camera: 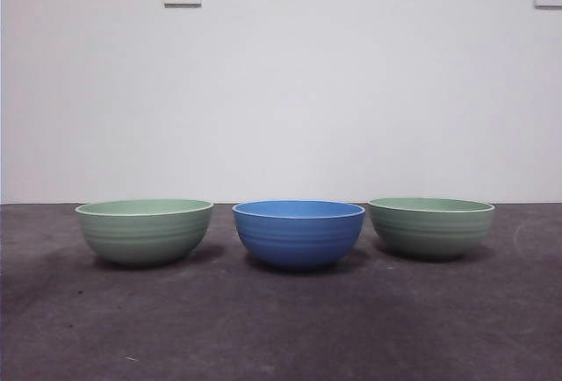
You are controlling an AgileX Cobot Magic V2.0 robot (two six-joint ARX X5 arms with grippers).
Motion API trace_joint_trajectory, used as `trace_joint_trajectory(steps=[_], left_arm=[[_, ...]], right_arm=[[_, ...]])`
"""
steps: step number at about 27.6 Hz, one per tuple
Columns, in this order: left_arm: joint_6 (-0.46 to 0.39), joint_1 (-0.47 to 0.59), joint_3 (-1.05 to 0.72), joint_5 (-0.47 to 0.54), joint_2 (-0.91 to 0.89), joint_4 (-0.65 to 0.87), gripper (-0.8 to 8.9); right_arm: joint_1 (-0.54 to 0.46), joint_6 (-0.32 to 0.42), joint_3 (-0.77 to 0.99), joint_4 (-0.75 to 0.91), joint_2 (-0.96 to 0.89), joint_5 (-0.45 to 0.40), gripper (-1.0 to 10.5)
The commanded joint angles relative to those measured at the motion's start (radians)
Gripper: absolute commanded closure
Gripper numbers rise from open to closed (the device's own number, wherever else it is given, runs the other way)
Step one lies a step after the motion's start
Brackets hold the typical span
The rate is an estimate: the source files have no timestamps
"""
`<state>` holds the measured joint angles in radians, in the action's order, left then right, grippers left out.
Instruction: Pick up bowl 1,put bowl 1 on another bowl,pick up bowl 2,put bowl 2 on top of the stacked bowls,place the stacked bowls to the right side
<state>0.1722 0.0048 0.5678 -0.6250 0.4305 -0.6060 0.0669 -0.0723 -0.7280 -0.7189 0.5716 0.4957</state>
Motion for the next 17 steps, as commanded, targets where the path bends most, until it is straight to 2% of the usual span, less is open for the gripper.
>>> trace_joint_trajectory(steps=[1, 7, 14, 15, 16, 17], left_arm=[[-0.115, -0.001, 0.043, -0.036, 0.051, -0.049, 8.2], [-0.22, -0.024, 0.129, -0.067, 0.131, -0.181, 8.2], [-0.246, -0.045, 0.16, -0.059, 0.158, -0.218, 8.08], [-0.243, -0.045, 0.16, -0.056, 0.158, -0.218, 7.75], [-0.236, -0.045, 0.161, -0.056, 0.158, -0.219, 7.03], [-0.222, -0.045, 0.16, -0.053, 0.158, -0.219, 5.79]], right_arm=[[0.012, 0.09, -0.059, -0.076, 0.062, 0.004, 9.6], [0.043, 0.187, -0.158, -0.266, 0.171, 0.003, 9.6], [0.055, 0.187, -0.167, -0.291, 0.195, 0.001, 9.4], [0.055, 0.185, -0.167, -0.291, 0.195, 0.0, 9.3], [0.054, 0.185, -0.167, -0.291, 0.194, 0.0, 9.0], [0.054, 0.182, -0.167, -0.291, 0.194, 0.0, 8.3]])
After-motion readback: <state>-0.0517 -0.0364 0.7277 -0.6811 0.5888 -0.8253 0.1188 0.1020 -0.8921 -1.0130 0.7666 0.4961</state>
